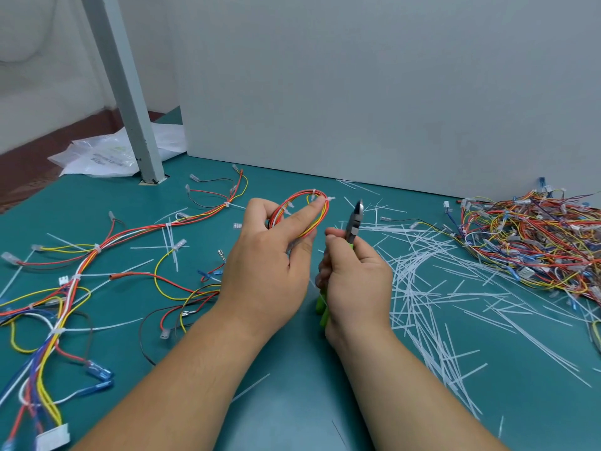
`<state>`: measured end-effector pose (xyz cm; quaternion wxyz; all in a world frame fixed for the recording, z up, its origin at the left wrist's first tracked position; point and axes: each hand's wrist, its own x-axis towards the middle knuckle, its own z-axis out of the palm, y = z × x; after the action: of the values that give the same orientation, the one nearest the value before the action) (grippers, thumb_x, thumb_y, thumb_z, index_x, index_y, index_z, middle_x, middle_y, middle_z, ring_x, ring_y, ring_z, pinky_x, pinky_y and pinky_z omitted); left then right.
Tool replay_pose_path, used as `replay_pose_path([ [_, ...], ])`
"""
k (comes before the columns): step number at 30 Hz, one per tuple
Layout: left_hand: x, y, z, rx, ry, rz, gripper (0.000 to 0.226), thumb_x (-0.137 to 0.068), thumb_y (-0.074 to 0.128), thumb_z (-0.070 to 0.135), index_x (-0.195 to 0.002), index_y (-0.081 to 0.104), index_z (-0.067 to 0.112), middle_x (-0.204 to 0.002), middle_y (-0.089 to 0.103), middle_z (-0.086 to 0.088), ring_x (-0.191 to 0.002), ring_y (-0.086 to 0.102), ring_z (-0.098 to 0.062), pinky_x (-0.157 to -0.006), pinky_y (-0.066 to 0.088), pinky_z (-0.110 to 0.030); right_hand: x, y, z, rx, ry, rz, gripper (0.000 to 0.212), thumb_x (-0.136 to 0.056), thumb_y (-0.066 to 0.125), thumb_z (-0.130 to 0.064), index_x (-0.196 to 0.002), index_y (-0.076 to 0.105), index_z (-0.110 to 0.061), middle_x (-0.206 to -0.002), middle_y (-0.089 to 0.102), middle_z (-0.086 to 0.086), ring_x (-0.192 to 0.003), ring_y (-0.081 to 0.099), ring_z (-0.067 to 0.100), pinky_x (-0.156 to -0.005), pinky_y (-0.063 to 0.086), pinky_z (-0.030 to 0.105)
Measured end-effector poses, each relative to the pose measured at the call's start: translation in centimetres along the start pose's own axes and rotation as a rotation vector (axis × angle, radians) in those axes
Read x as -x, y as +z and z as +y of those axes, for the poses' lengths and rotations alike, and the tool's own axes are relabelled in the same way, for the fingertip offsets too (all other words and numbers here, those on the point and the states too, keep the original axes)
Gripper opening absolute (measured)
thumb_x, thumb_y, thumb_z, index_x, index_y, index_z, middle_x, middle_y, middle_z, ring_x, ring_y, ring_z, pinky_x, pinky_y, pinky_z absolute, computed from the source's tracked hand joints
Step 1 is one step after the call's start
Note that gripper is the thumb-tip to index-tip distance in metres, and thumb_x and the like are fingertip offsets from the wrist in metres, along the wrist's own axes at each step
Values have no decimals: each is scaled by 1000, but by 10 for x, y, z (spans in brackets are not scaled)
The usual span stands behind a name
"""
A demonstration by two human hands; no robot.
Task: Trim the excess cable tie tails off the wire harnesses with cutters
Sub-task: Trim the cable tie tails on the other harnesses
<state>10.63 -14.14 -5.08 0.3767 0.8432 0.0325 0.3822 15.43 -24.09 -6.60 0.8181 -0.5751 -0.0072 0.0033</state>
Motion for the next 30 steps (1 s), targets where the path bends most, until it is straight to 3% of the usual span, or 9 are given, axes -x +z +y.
replay_pose_path([
  [2, 0, 0, -2, -7, 2, 3, 42, -97, 53, 31, -136, 59, 44, -100, 38, 2, -79, 48, -17, -75, 53, -41, 0, -3, -1, -34, 36, 24, 27, -94, 69, -14, -71, 77, -27, -58, 50, -2, -50, 41, 14, -48, 35, 26],
  [9, 2, 0, -3, -63, 11, -47, 45, -96, 55, 31, -137, 57, 50, -103, 38, 2, -82, 48, -16, -74, 54, -42, -3, -5, -4, -50, 43, 24, 20, -99, 68, -23, -79, 66, -20, -65, 55, 0, -65, 50, 22, -58, 46, 31],
  [16, 2, 0, -3, -60, 62, -73, 44, -95, 65, 26, -133, 63, 46, -102, 39, 4, -84, 48, -12, -76, 53, -35, 0, -3, -5, -93, 46, -86, 16, -84, 70, -34, -74, 70, -22, -68, 55, 0, -66, 50, 19, -64, 45, 33],
  [21, 2, 2, -5, -71, 31, -93, 47, -86, 72, 17, -127, 69, 40, -107, 47, 7, -90, 53, -14, -81, 53, -37, 1, -4, -4, -63, 13, -123, 14, -85, 70, -34, -80, 72, -21, -70, 58, 1, -70, 50, 20, -66, 43, 35],
  [24, 2, 2, -4, -51, 16, -98, 48, -81, 66, 24, -125, 69, 42, -114, 49, 6, -97, 55, -17, -87, 53, -42, 3, -4, -6, -44, 11, -142, 10, -84, 69, -29, -78, 75, -24, -75, 61, 4, -74, 52, 22, -65, 44, 33],
  [27, 2, 2, -2, -122, 18, -69, 49, -78, 75, 33, -123, 68, 49, -131, 47, 4, -109, 50, -21, -96, 47, -49, 2, -6, -7, -71, 1, -134, 18, -95, 68, -17, -79, 74, -21, -73, 65, 0, -66, 59, 14, -61, 49, 27],
  [30, 2, 0, 0, -210, 4, -12, 52, -73, 76, 48, -123, 67, 51, -139, 41, 5, -114, 45, -23, -99, 41, -44, -1, -7, -9, -139, 23, -110, 21, -101, 61, -8, -82, 65, -16, -64, 61, 0, -59, 60, 18, -59, 50, 26],
])
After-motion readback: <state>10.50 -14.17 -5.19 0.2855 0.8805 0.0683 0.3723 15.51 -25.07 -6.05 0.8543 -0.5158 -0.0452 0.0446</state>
